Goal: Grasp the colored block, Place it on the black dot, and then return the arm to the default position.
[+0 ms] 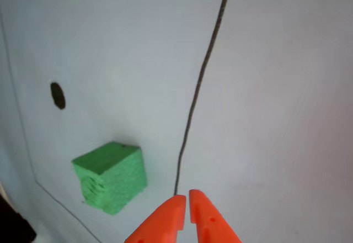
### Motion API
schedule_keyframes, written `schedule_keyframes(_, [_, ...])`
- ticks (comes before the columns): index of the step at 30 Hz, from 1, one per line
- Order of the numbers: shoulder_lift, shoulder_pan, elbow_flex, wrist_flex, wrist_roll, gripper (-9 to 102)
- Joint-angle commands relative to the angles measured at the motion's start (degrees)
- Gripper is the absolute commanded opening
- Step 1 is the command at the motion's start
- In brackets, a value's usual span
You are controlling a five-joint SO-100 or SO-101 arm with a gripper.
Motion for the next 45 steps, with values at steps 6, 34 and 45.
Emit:
schedule_keyframes(6, [0.4, -0.3, -1.7, -0.9, -0.3, 0])
schedule_keyframes(34, [-39.7, -4.1, -41.7, 15.5, 11.5, 0])
schedule_keyframes(45, [-64.2, -7.7, -62.3, 22.9, 15.3, 0])
